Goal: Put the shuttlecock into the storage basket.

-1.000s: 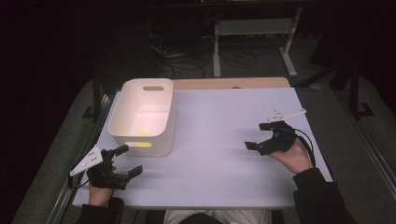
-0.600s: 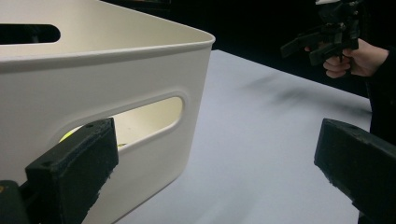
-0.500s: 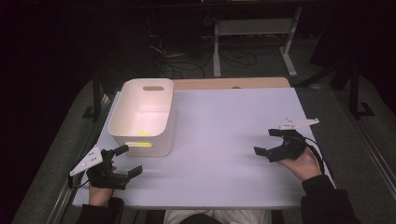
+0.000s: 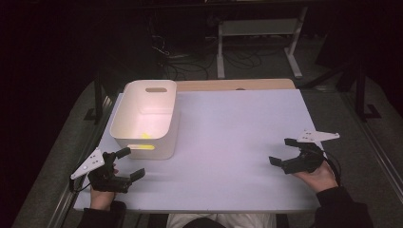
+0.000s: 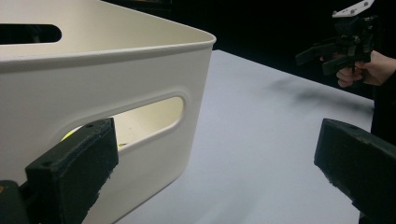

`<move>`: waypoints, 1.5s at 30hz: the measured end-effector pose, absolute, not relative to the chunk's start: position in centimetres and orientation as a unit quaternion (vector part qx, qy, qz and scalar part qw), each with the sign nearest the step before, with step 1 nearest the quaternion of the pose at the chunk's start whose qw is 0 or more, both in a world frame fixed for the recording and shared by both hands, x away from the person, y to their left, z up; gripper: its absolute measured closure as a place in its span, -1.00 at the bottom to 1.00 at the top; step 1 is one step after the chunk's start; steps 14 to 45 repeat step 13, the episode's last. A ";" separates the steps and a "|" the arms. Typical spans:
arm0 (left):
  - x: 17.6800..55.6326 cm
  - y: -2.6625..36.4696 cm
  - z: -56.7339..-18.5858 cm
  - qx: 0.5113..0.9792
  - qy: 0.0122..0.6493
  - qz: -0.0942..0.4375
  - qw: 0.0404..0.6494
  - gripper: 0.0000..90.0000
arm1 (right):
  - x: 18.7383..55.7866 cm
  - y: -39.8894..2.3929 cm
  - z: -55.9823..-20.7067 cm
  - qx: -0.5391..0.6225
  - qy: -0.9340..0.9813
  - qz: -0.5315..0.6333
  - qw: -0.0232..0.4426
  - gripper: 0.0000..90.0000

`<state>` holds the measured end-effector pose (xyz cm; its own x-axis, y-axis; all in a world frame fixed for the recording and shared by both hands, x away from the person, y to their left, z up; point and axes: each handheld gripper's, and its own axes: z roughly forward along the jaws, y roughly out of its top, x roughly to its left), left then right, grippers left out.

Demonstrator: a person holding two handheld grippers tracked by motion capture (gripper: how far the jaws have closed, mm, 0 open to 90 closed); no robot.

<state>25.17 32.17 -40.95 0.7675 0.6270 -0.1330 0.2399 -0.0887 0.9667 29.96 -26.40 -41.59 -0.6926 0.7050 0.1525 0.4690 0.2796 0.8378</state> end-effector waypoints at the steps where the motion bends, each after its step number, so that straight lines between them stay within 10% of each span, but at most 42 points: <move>1: 25.2 32.2 -41.0 0.720 0.301 0.160 0.604 -1.00 | 29.7 -26.7 -41.7 0.374 0.789 0.471 0.128 -1.00; 45: 25.2 32.1 -41.0 0.722 0.300 0.158 0.602 -1.00 | 28.7 -27.8 -42.3 0.385 0.783 0.468 0.140 -1.00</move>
